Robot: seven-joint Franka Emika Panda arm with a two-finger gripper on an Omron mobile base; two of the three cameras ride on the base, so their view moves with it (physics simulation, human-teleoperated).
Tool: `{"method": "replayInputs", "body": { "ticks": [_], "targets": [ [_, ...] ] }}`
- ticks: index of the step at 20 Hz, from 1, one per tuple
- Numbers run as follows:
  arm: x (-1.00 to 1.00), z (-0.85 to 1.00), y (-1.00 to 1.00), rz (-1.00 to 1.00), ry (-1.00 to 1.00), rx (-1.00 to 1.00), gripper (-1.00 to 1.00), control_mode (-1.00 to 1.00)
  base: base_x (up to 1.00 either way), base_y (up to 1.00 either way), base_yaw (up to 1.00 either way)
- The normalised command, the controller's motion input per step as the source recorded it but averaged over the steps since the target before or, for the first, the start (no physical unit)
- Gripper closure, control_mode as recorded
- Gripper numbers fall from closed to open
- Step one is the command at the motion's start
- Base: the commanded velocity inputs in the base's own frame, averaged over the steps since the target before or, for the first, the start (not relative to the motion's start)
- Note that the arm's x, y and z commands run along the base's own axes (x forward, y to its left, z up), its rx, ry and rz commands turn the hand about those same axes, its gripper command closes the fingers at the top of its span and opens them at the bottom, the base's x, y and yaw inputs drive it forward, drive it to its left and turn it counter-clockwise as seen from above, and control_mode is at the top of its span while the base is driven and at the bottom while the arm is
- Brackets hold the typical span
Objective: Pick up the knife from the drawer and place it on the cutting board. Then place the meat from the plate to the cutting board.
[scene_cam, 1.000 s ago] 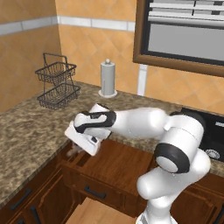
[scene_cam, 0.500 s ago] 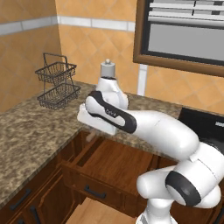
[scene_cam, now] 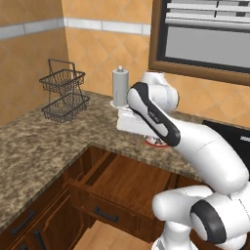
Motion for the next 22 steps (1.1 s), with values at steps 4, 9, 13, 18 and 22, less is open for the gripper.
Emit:
{"method": "replayInputs", "body": {
  "ticks": [4,9,13,18,22],
  "targets": [
    [-0.44,-0.01,-0.97,0.24,0.03,-0.01,1.00,-1.00,0.00,0.00,0.00],
    [-0.05,0.00,-0.93,0.03,0.00,0.00,1.00,-1.00,0.00,0.00,0.00],
    [0.00,0.00,-0.76,0.01,0.00,0.00,1.00,-1.00,0.00,0.00,0.00],
    [0.00,0.00,-0.31,0.01,0.00,0.02,1.00,-1.00,0.00,0.00,0.00],
    [0.00,0.00,0.00,0.00,0.00,0.00,1.00,1.00,-0.07,0.01,-0.06]
  ]
}}
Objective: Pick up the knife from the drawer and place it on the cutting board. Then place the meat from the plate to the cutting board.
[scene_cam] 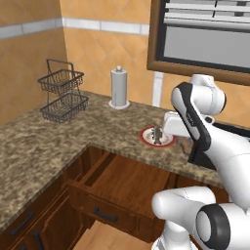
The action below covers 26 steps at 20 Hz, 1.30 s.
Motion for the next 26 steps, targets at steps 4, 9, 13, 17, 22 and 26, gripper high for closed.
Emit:
{"method": "replayInputs", "body": {
  "ticks": [4,9,13,17,22,26],
  "targets": [
    [0.00,0.00,0.00,0.00,0.00,0.00,1.00,1.00,-0.49,0.00,-0.31],
    [0.00,0.00,0.00,0.00,0.00,0.00,1.00,1.00,-0.26,-0.01,-0.33],
    [0.00,0.00,0.00,0.00,0.00,0.00,1.00,1.00,-0.12,-0.30,-0.33],
    [0.00,0.00,0.00,0.00,0.00,0.00,1.00,1.00,-0.35,-0.44,-0.31],
    [0.00,0.00,0.00,0.00,0.00,0.00,1.00,1.00,-0.42,-0.44,-0.27],
    [0.00,0.00,0.00,0.00,0.00,0.00,1.00,1.00,-0.35,-0.62,-0.26]
  ]
}}
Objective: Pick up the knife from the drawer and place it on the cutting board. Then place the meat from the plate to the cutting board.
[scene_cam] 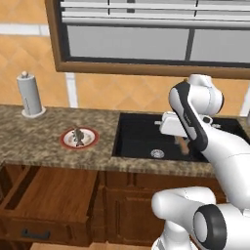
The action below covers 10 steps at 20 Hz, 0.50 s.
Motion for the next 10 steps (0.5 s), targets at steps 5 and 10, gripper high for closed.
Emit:
{"method": "replayInputs", "body": {
  "ticks": [5,10],
  "targets": [
    [0.00,0.00,0.00,0.00,0.00,0.00,1.00,1.00,-0.24,-0.72,-0.27],
    [0.00,0.00,0.00,0.00,0.00,0.00,1.00,1.00,-0.18,-0.75,-0.23]
  ]
}}
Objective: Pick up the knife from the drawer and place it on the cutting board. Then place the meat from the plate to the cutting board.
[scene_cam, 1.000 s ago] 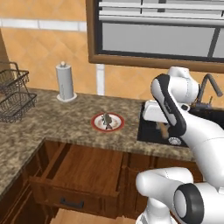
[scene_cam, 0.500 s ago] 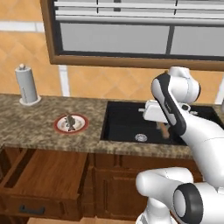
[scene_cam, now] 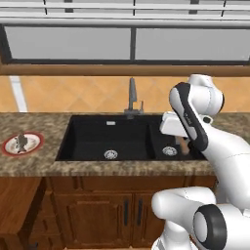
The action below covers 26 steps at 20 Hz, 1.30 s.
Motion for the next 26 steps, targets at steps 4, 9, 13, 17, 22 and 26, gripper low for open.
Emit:
{"method": "replayInputs", "body": {
  "ticks": [4,9,13,17,22,26],
  "targets": [
    [0.00,0.00,0.00,0.00,0.00,0.00,1.00,1.00,-0.07,-0.67,-0.10],
    [0.00,0.00,0.00,0.00,0.00,0.00,1.00,1.00,-0.04,-0.72,-0.05],
    [0.00,0.00,0.00,0.00,0.00,0.00,1.00,1.00,-0.09,-0.75,-0.05],
    [0.00,0.00,0.00,0.00,0.00,0.00,1.00,1.00,-0.10,-0.76,-0.08],
    [0.00,0.00,0.00,0.00,0.00,0.00,1.00,1.00,-0.01,-0.76,-0.05],
    [0.00,0.00,0.00,0.00,0.00,0.00,1.00,1.00,0.00,-0.74,-0.03]
  ]
}}
